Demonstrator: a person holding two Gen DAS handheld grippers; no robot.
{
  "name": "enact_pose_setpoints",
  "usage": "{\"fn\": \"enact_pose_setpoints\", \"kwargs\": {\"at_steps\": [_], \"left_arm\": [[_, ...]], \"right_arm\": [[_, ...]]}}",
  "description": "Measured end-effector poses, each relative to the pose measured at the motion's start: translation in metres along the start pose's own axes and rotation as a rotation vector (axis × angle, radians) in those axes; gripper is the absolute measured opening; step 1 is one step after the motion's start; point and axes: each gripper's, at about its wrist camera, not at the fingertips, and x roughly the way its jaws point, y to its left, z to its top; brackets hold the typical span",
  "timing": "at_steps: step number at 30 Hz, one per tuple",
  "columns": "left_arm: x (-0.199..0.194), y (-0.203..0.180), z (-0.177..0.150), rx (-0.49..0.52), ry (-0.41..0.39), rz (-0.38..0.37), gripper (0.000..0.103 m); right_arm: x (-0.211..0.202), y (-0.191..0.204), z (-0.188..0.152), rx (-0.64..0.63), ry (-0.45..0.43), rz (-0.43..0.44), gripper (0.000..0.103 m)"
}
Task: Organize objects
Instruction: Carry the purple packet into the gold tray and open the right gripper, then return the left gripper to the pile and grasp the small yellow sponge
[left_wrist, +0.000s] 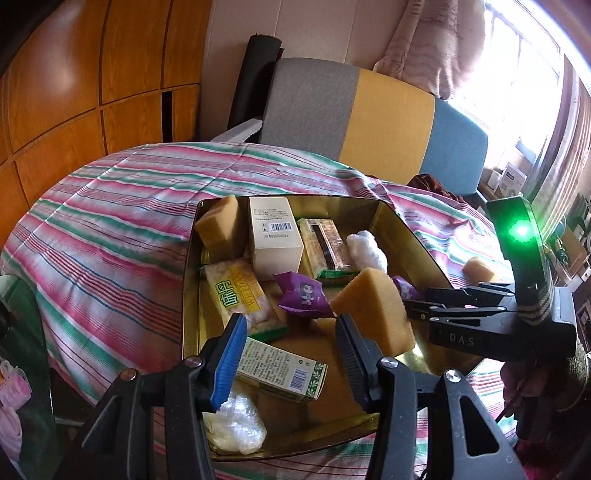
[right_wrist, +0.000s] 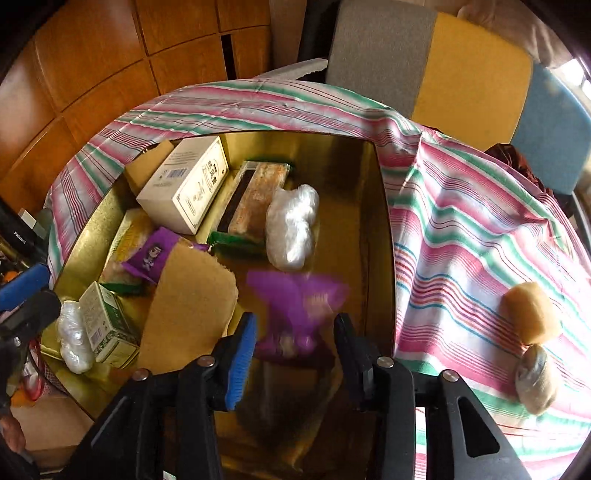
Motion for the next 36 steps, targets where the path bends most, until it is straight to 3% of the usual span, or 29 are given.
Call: {"fn": "enact_pose_setpoints", "kwargs": {"at_steps": [8, 21, 29, 36], "left_arm": [[-0.001, -0.004, -0.001, 0.015, 0.002, 0.004, 0.050], [-0.010, -0.024, -0.001, 0.075, -0.008, -0.002, 0.050], [-0.014, -0.047, 0.000, 0.134, -0.006, -0.016, 0.050], [-0.016, -0.084, 0.009, 0.220, -0.021, -0.056, 0.050]], "right_arm": [[-0.005, -0.001, -0.005, 0.019, -0.015, 0.009, 0.051], [-0.054, -0.017, -0.019, 0.073, -0.132, 0.034, 0.056], [-0.085, -0.062, -0.042, 0.165, -0.173, -0.002, 0.060], [-0.106, -0.130, -0.061, 0.265, -0.189, -0.090, 0.063]]}}
